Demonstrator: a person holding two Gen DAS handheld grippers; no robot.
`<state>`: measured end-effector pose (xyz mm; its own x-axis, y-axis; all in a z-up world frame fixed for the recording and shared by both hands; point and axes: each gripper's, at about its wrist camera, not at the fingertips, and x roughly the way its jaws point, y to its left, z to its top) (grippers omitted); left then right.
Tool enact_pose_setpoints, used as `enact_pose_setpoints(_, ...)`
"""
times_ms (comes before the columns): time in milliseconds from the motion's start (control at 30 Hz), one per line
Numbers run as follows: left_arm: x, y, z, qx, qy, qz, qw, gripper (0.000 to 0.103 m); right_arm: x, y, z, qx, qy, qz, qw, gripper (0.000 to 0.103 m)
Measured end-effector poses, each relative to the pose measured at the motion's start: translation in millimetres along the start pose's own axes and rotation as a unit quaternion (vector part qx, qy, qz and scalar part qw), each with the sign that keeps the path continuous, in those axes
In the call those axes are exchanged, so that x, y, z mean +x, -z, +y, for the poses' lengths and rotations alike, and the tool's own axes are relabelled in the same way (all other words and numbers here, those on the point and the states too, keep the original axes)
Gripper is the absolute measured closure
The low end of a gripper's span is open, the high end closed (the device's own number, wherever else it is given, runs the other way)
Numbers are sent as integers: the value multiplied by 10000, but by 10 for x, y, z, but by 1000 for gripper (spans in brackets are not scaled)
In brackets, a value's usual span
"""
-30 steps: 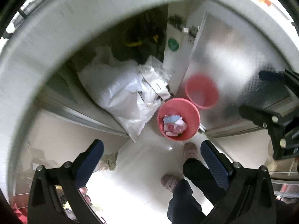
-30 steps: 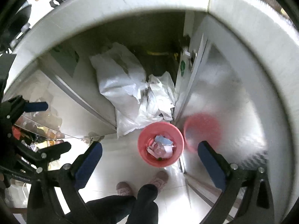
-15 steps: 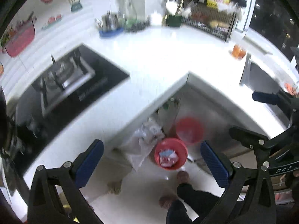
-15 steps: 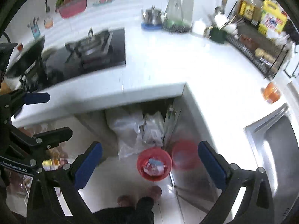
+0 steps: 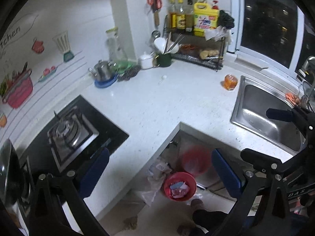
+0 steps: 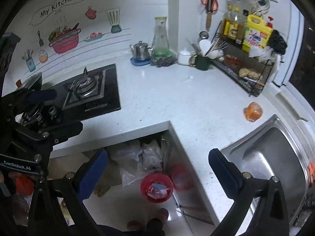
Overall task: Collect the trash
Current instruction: 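Raise both tools back up toward the white spoon and orange lid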
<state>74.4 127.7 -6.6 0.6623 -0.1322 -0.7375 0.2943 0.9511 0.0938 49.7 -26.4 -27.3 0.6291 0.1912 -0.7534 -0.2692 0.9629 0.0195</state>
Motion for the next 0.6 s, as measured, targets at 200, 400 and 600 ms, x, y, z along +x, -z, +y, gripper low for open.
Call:
enact_pose_setpoints(200, -91, -126, -110, 215, 203, -159, 9994, 0, -148, -23, -176, 324, 253, -195, 9990, 1)
enact_pose_setpoints(400, 21, -283, -185, 354, 232, -230, 9988, 0, -198, -126, -292, 485, 328, -314, 9978, 1)
enact_pose_setpoints(600, 270, -505, -198, 394, 245, -204, 9987, 0, -62, -259, -449, 596, 358, -346, 9970, 1)
